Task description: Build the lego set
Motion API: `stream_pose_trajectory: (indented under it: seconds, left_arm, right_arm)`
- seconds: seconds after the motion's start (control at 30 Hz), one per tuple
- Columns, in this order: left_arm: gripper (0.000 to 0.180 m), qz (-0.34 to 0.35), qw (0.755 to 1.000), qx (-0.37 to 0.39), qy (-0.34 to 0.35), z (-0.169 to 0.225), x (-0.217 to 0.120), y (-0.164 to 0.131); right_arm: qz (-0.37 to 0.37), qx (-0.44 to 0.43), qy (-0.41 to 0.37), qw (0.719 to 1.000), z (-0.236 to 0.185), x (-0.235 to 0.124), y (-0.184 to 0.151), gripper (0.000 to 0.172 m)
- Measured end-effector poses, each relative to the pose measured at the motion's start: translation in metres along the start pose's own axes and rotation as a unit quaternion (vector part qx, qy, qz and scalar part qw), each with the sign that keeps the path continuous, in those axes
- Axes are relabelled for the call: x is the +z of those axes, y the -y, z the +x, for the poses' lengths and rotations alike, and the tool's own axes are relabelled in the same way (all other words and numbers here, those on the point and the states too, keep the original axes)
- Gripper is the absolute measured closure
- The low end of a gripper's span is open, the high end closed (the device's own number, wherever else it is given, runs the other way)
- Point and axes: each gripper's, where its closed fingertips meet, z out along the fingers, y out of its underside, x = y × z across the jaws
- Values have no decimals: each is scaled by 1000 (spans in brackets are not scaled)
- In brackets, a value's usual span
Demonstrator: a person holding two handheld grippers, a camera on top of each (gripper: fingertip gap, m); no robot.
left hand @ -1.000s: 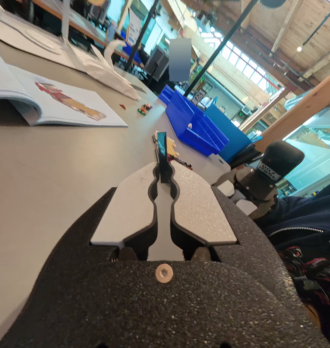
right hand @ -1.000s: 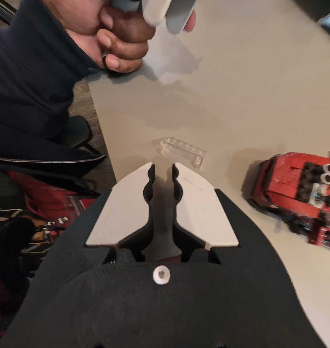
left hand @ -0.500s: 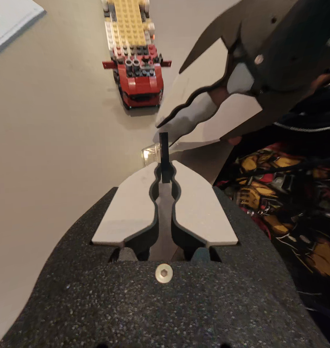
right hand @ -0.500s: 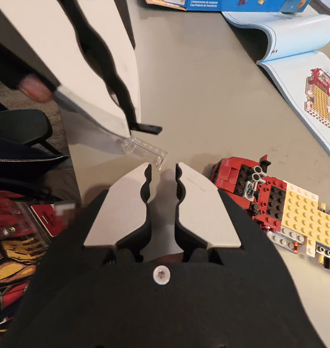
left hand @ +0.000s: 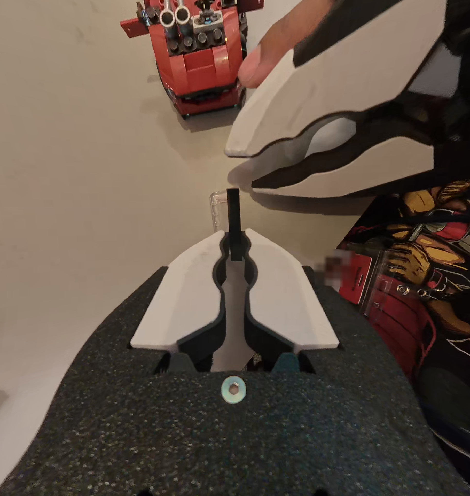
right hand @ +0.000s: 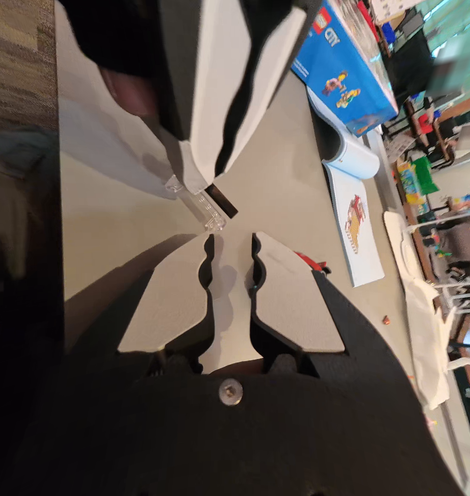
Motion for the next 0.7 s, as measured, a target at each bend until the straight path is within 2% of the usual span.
stream_pose_trajectory:
  seconds: [0.27, 0.43, 0.7]
  left_arm:
    - [172, -28, 1000, 6, 0, -1, 3, -2]
    - [172, -34, 999, 7, -3, -2, 5, -3]
    - [172, -34, 999, 10, -3, -3, 6, -3]
  right_arm:
    - [22, -82, -24, 996, -5, 9, 13, 146]
    - [19, -113, -23, 993, -6, 14, 13, 153]
    - [1, -116, -15, 993, -5, 21, 9, 162]
